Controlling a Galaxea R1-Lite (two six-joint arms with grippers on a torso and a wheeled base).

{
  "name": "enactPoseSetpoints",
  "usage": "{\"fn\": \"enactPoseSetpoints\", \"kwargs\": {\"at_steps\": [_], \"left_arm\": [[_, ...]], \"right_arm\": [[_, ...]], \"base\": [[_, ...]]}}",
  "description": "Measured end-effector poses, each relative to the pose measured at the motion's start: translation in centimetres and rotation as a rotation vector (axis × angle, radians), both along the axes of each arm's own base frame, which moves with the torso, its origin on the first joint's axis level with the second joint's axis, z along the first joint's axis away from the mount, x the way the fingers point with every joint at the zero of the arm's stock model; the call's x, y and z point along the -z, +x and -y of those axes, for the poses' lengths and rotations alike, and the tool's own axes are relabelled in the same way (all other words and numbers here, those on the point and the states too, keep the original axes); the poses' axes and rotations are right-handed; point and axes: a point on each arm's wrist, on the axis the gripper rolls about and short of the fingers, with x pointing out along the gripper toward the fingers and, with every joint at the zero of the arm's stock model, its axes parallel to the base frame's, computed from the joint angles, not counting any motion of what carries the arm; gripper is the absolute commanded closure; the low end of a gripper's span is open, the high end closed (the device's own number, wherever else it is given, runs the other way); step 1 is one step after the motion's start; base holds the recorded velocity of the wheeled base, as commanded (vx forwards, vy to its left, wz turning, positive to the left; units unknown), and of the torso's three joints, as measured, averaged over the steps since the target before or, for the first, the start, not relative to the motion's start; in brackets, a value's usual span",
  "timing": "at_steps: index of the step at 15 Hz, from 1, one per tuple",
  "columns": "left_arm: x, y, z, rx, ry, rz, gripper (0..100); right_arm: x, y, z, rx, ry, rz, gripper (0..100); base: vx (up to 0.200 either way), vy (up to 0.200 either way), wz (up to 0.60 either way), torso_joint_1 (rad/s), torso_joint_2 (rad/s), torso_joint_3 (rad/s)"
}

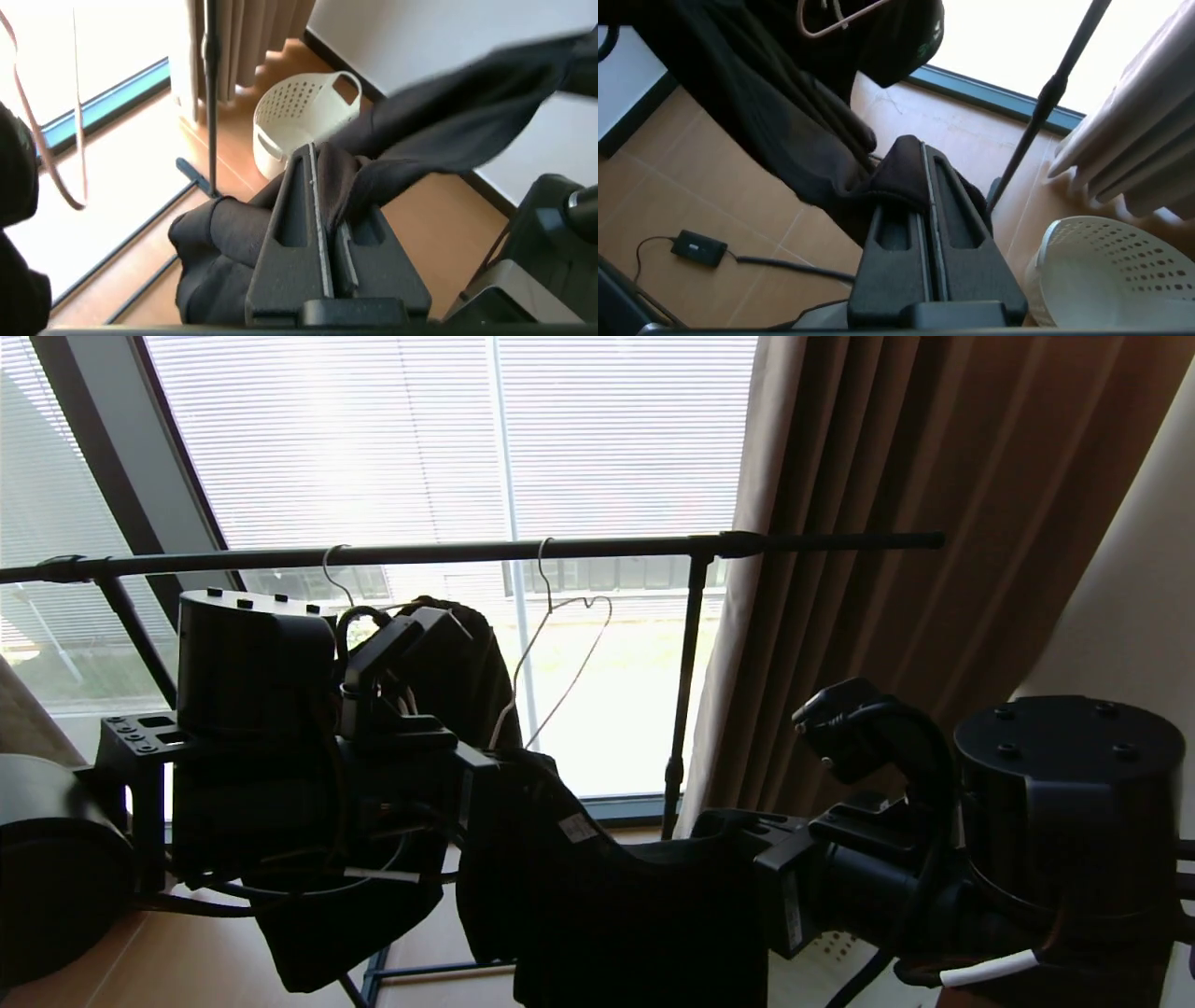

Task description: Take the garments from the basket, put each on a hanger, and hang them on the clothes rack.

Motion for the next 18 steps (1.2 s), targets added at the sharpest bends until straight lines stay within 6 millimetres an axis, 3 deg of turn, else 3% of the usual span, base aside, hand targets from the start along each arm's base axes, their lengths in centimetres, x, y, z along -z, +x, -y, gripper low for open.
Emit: {"fn": "enactPoseSetpoints", "kwargs": {"at_steps": [4,5,14,18], "left_arm": [[-0.4,-0.1,0.3,0.01,-0.008,0.013,100],[-0.6,-0.2,0.4,0.016,-0.011,0.018,100],[-2.7,-0.8,0.5,0.016,-0.047,0.084,100],[-3.4,-0.8,0.4,0.012,-0.059,0.104,100]], "right_arm": [[1.2,0.2,-0.5,-0.001,-0.027,-0.029,100],[1.4,0.4,-0.6,0.0,-0.033,-0.034,0],[4.9,-0.6,0.7,-0.01,-0.146,-0.113,0],[5.2,-0.9,0.7,-0.101,-0.159,-0.091,0]], "base": [[0.0,0.0,0.0,0.0,0.0,0.0],[0.0,0.0,0.0,0.0,0.0,0.0],[0.0,0.0,0.0,0.0,0.0,0.0],[0.0,0.0,0.0,0.0,0.0,0.0]]}}
